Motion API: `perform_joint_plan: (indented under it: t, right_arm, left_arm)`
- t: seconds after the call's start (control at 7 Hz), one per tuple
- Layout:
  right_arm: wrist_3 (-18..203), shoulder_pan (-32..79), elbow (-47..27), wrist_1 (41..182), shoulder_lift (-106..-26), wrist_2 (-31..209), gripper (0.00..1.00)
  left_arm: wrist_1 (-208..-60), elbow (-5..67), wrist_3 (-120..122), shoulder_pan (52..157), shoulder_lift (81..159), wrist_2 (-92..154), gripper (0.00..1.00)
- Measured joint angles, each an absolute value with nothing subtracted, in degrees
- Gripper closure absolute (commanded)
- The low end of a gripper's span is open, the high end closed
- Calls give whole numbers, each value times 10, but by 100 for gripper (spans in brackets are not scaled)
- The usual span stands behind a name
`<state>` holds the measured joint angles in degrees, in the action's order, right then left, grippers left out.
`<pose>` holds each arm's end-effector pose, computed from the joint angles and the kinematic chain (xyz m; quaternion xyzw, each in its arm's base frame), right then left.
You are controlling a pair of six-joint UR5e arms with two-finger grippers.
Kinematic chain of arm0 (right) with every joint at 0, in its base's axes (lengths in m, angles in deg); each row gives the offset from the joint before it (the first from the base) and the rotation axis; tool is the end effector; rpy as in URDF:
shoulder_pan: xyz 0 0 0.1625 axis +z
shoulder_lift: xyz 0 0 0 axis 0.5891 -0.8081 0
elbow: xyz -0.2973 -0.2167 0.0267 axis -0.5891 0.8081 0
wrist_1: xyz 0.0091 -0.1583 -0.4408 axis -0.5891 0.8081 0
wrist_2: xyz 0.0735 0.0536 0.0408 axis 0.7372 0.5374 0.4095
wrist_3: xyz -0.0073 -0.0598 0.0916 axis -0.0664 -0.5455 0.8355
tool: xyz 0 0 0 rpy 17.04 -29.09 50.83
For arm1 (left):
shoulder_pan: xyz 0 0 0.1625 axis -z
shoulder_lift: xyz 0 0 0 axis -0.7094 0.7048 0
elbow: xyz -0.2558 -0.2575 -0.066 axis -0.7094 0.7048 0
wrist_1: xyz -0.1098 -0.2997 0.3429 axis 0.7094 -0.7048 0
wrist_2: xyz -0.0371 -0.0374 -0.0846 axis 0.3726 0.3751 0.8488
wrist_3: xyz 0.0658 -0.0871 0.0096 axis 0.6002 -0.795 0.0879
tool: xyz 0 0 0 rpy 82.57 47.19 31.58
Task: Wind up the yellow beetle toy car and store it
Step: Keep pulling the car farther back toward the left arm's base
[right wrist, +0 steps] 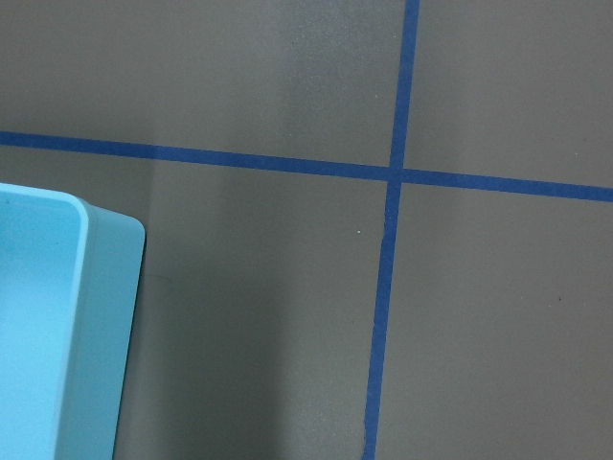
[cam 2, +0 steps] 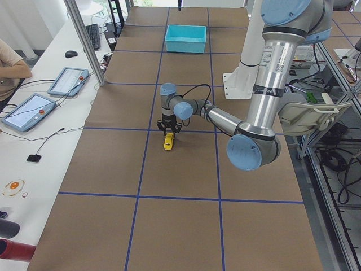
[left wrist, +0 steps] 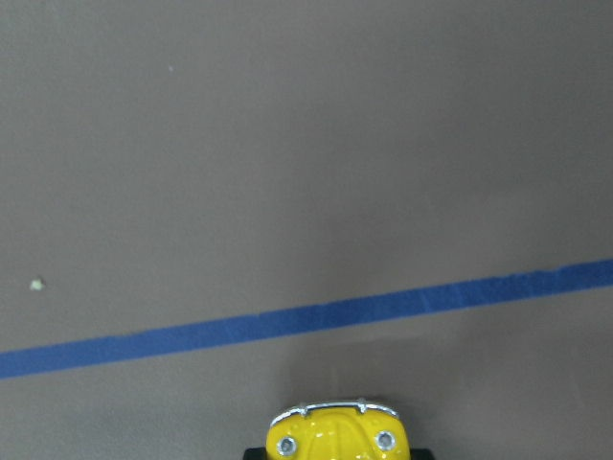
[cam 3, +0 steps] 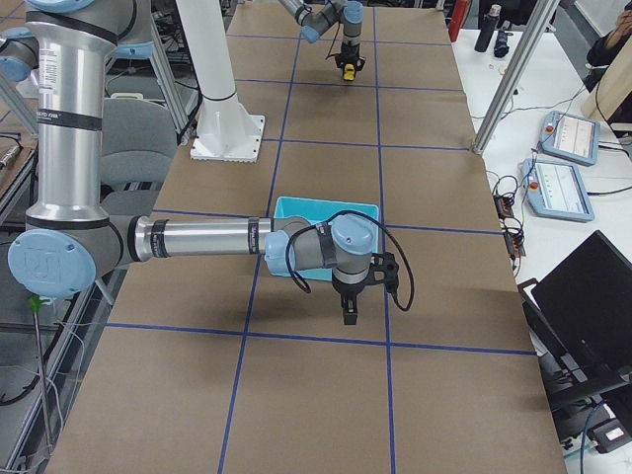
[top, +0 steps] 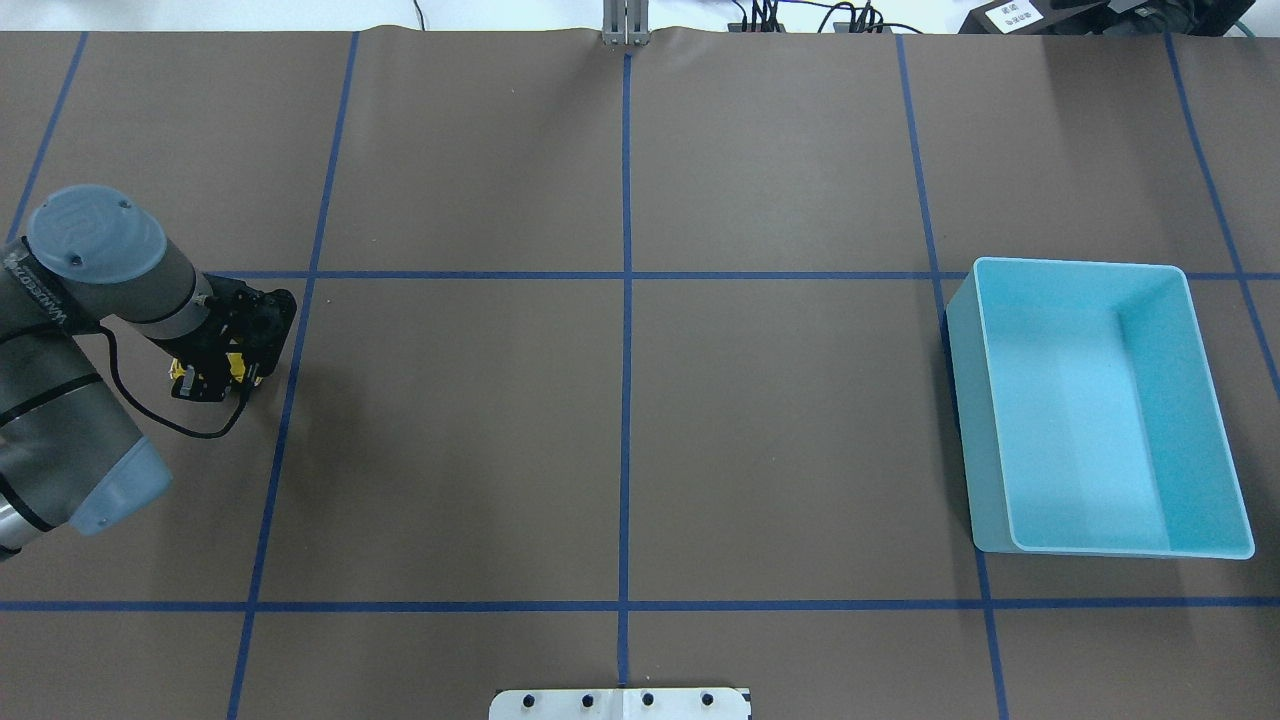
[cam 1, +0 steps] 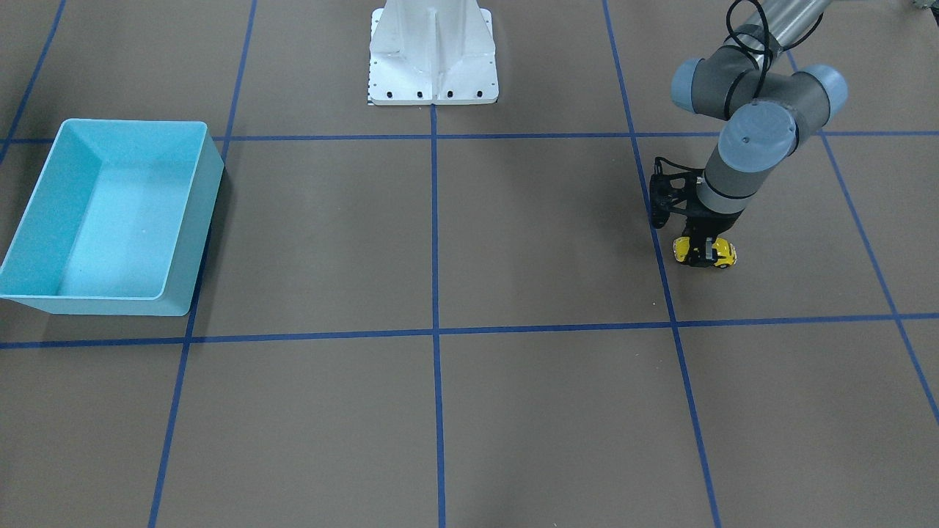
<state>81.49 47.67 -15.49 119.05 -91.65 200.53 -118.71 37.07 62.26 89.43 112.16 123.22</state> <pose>-0.0003 -0.5251 0.5696 0.0335 -0.3806 -0.0350 0.9235 0.3938 -0.5083 0.4147 0.2533 0.1967 0.7177 0.6181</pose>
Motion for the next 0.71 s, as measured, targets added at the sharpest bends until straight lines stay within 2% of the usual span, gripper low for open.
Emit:
perform_joint_plan:
  t: [0.71]
  right_arm:
    - [815,477,-155,1191,-917,2005,0]
  left_arm:
    - [-1210,367,634,902,1102,1241,100]
